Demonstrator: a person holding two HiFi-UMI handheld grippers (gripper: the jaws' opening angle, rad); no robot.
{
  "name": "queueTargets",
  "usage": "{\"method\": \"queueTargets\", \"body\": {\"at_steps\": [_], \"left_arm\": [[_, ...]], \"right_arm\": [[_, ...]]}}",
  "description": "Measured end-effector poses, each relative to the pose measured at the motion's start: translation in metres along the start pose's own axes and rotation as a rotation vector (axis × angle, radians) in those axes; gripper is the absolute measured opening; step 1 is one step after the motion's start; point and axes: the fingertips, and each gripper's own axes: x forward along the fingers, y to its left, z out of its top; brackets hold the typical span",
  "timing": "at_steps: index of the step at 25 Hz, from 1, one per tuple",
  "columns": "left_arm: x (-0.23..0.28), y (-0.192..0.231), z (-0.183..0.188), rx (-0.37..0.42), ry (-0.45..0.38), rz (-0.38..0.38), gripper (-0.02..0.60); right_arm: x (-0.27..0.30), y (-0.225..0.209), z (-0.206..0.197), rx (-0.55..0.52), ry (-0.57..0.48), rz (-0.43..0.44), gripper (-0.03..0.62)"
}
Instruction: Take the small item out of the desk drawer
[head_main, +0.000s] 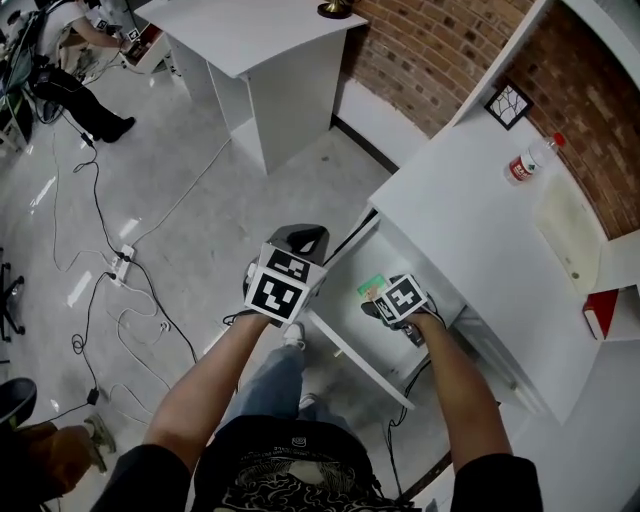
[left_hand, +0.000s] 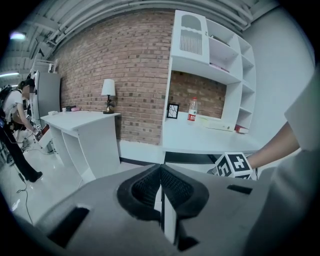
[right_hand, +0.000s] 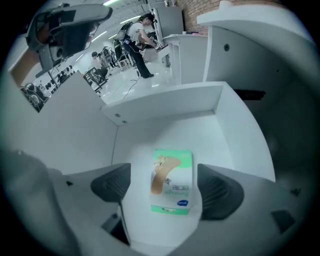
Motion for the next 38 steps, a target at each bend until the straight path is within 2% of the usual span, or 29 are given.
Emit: {"method": "queueTargets", "body": {"at_steps": [18, 25, 31, 38], "left_arm": [[0.012, 0.019, -0.029, -0.039, 0.053, 0.001, 0.003], [0.014, 0.025, -0.036, -0.055, 0.061, 0.001, 0.003], [0.015, 0.028, -0.037, -0.061, 0.069, 0.002, 0.003], [0.009, 0.032, -0.035, -0.066, 0.071, 0.004, 0.003]], "right_arm": [[0.041, -0.011, -0.019, 0.024, 0.11, -0.049, 0.427], [0.043, -0.015, -0.018, 0.024, 0.131, -0.092, 0.393], [0.042, -0.015, -0.019, 0.047, 0.14, -0.092, 0.353], [0.036, -0.009, -0.018, 0.082, 0.133, -0.081, 0.347]]}}
